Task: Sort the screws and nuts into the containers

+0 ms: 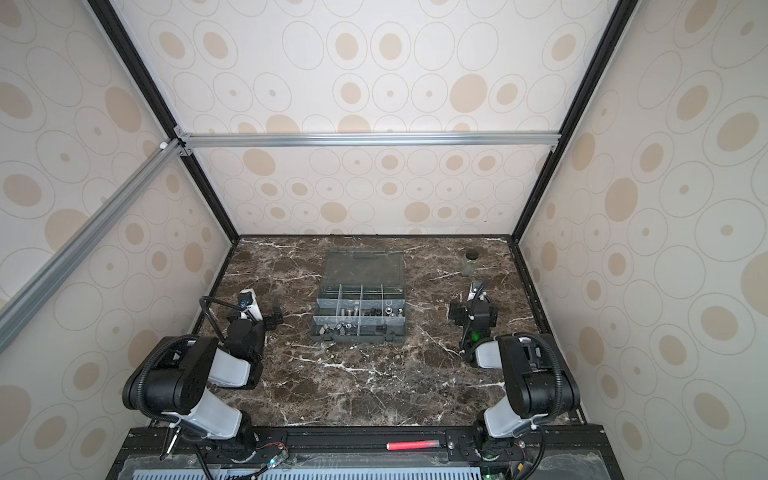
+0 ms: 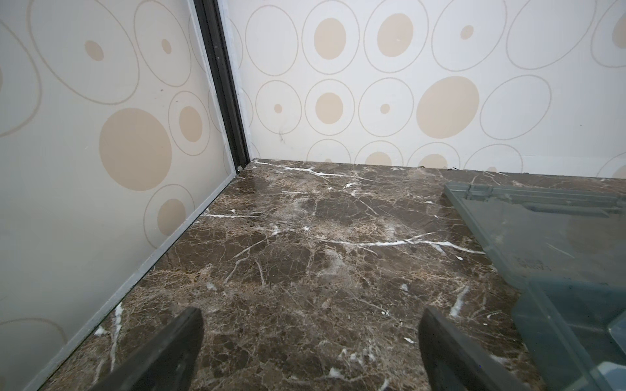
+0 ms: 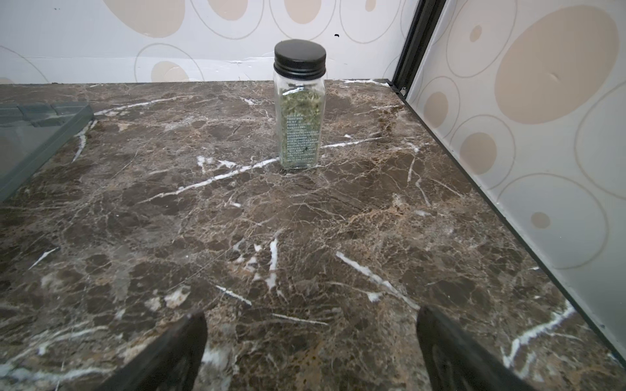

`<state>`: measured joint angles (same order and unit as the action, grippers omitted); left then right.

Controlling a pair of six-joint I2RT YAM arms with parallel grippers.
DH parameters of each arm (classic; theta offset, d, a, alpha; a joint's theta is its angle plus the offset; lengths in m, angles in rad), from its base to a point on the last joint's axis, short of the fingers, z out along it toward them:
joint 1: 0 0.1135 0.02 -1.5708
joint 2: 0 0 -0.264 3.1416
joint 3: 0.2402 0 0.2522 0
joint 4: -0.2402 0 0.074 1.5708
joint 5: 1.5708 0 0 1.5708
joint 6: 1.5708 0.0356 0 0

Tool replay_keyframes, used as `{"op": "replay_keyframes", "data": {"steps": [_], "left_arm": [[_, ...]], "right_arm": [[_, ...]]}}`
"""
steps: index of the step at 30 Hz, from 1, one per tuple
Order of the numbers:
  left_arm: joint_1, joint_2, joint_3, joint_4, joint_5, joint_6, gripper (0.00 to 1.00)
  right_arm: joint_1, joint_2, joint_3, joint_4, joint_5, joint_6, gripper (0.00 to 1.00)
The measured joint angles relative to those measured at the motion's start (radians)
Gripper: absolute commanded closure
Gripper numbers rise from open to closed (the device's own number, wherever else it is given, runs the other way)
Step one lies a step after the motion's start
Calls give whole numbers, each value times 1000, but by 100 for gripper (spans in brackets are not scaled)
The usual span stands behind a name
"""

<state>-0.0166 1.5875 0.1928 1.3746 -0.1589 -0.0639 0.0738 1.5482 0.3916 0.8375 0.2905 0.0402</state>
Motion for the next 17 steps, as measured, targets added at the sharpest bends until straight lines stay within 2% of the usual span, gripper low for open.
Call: {"op": "replay_keyframes", "data": {"steps": [17], "left_arm": [[0, 0, -13, 23, -4, 0, 1]], "right_arm": [[0, 0, 7, -12, 0, 0, 0]]}}
